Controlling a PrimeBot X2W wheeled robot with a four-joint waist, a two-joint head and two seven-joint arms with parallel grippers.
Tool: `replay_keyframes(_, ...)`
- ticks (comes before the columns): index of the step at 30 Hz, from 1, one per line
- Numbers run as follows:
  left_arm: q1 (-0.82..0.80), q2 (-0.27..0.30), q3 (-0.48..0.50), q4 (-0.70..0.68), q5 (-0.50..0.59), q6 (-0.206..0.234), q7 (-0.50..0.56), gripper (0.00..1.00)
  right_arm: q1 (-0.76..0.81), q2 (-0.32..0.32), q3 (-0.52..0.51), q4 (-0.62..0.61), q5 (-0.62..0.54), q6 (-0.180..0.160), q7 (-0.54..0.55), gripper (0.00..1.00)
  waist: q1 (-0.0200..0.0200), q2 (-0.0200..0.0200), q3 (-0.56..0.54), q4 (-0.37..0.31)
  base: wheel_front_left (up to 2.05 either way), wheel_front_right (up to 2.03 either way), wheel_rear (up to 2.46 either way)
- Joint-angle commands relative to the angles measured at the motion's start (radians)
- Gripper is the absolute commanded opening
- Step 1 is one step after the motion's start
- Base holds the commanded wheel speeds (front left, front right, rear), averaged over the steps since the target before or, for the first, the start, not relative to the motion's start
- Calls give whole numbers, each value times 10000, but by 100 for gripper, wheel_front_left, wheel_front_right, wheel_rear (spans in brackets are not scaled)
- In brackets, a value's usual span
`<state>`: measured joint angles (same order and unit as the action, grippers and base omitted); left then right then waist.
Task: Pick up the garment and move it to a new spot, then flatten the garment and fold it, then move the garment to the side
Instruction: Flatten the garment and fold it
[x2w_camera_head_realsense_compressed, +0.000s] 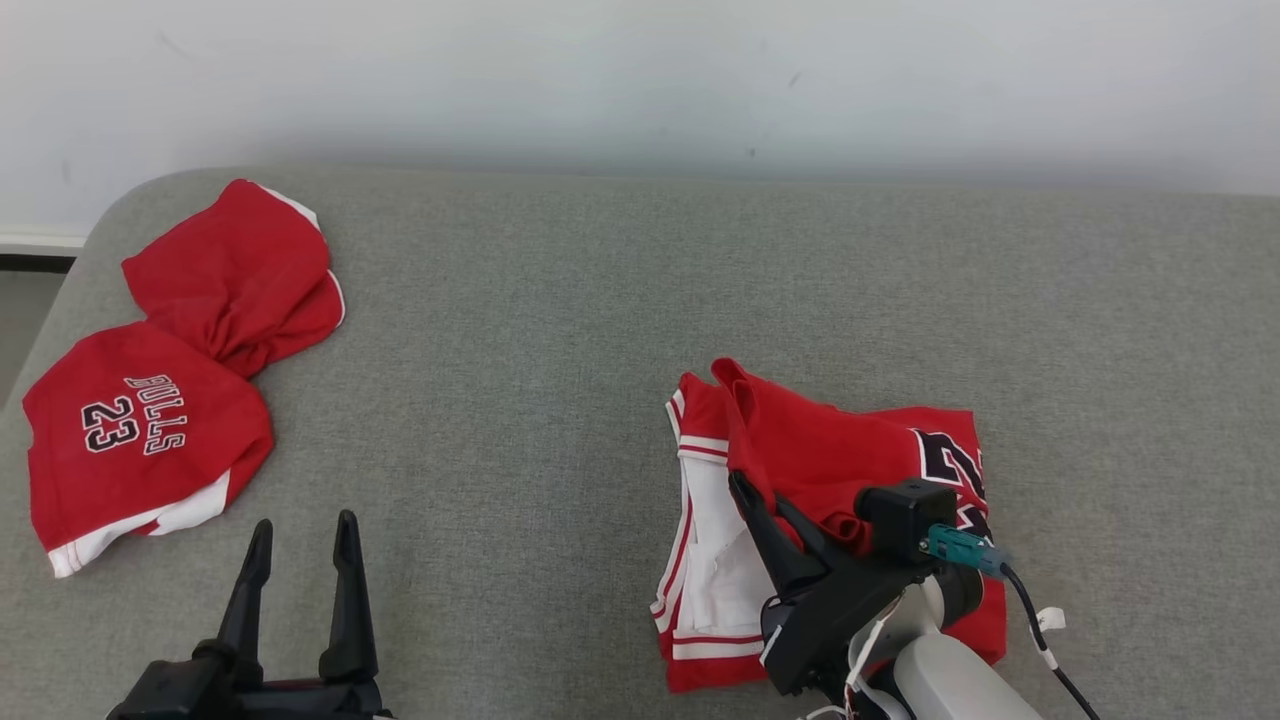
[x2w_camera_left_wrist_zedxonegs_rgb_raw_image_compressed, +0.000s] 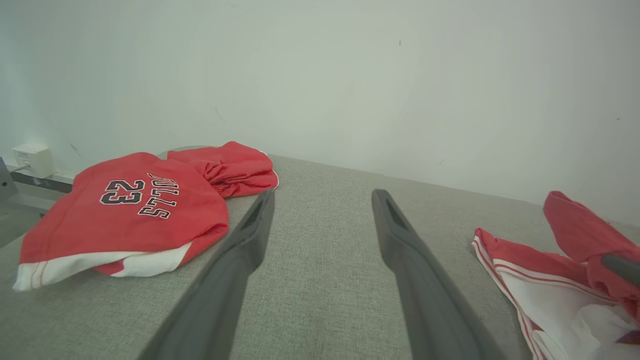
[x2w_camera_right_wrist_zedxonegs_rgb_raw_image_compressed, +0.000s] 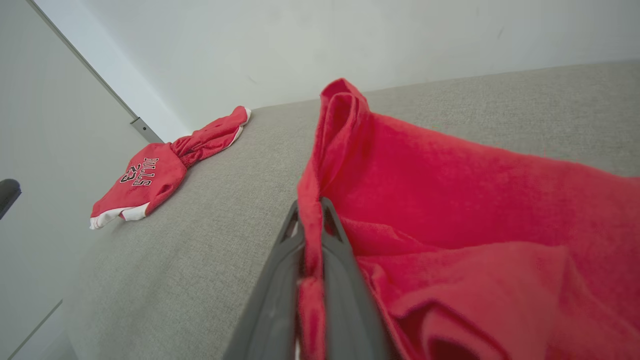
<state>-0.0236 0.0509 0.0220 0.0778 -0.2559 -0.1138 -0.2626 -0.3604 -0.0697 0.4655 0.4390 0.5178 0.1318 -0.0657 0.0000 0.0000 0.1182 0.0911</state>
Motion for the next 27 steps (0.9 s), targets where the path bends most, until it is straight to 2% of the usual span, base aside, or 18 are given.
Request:
replay_keyframes(1,-99,-8,-21,35,-104,34,-30,100,-172,57,32,195,-62,-25,-172,44,0,0,36,73,0,0,0)
replay_keyframes(2,-110,-8,-14,55,-108,33,-30,100,-220,87,82,329,-69,-25,-214,100,0,0,35,87,0,0,0)
replay_keyframes(7,-18,-8,119,104,-123,72,-30,100,-495,101,76,455,-206,-25,-888,100,0,0,-41,-20,0,0,0)
replay_keyframes(11,74,-10,175,131,-110,51,-30,100,-641,-207,-199,125,-294,-25,-1343,100,0,0,-157,-205,0,0,0)
replay_keyframes(21,262,-9,335,12,33,-8,-30,100,190,-1191,-1962,-969,-689,-25,-1826,100,0,0,-432,-616,0,0,0)
replay_keyframes(27,419,-10,407,-1,56,-56,-30,100,1071,-1396,-2784,-1223,-799,-25,-1877,100,0,0,-577,-712,0,0,0)
